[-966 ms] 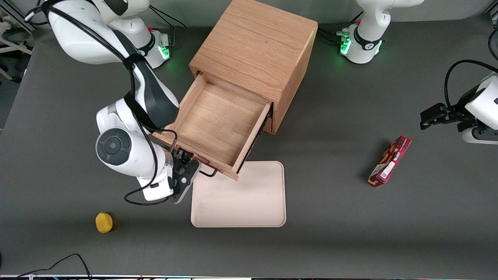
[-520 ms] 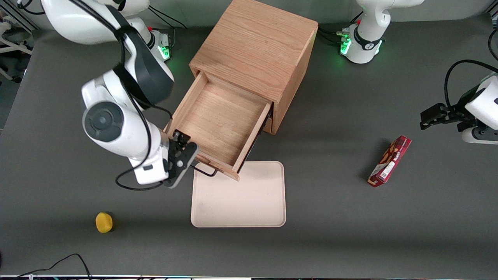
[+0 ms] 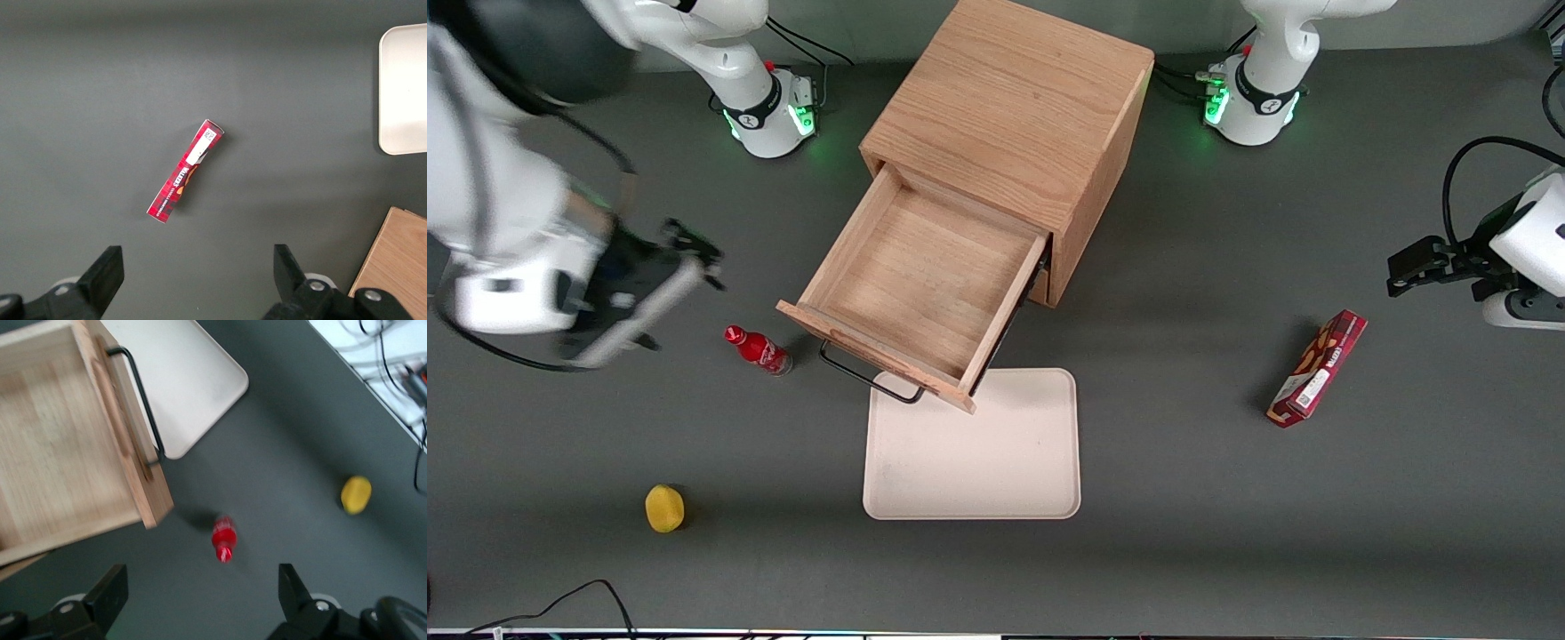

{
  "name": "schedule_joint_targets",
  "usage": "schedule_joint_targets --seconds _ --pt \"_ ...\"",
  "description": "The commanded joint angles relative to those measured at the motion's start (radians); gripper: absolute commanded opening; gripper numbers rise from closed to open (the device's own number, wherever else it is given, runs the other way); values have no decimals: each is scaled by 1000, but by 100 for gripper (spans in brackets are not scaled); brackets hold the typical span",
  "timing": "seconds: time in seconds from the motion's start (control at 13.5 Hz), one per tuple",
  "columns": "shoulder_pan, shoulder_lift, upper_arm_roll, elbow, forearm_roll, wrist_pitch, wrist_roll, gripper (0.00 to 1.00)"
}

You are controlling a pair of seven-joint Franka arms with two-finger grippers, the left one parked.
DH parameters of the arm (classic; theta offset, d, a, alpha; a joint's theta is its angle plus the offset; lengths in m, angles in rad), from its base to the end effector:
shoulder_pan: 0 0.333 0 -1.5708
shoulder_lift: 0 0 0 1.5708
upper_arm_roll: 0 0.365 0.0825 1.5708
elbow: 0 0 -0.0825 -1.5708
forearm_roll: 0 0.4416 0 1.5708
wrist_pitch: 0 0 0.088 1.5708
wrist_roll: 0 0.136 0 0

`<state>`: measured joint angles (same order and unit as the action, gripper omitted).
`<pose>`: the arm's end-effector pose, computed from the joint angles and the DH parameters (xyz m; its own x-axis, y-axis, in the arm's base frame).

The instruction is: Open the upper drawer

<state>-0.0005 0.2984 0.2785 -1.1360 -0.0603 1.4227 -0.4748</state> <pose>0.6802 0.1481 0.6684 0.7437 0.6685 0.0086 0.6685 -0.7435 -0.0195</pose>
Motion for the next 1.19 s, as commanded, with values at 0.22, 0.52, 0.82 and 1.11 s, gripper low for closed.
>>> schedule_joint_targets --seconds 0.22,0.52,0.82,1.11 --pt "-122 -205 1 -195 30 -71 77 100" --pt "-124 -217 -8 -202 33 -88 354 100" --pt "49 -271 -187 -218 65 -129 361 100" --pt "158 -373 -400 -333 171 -105 363 100"
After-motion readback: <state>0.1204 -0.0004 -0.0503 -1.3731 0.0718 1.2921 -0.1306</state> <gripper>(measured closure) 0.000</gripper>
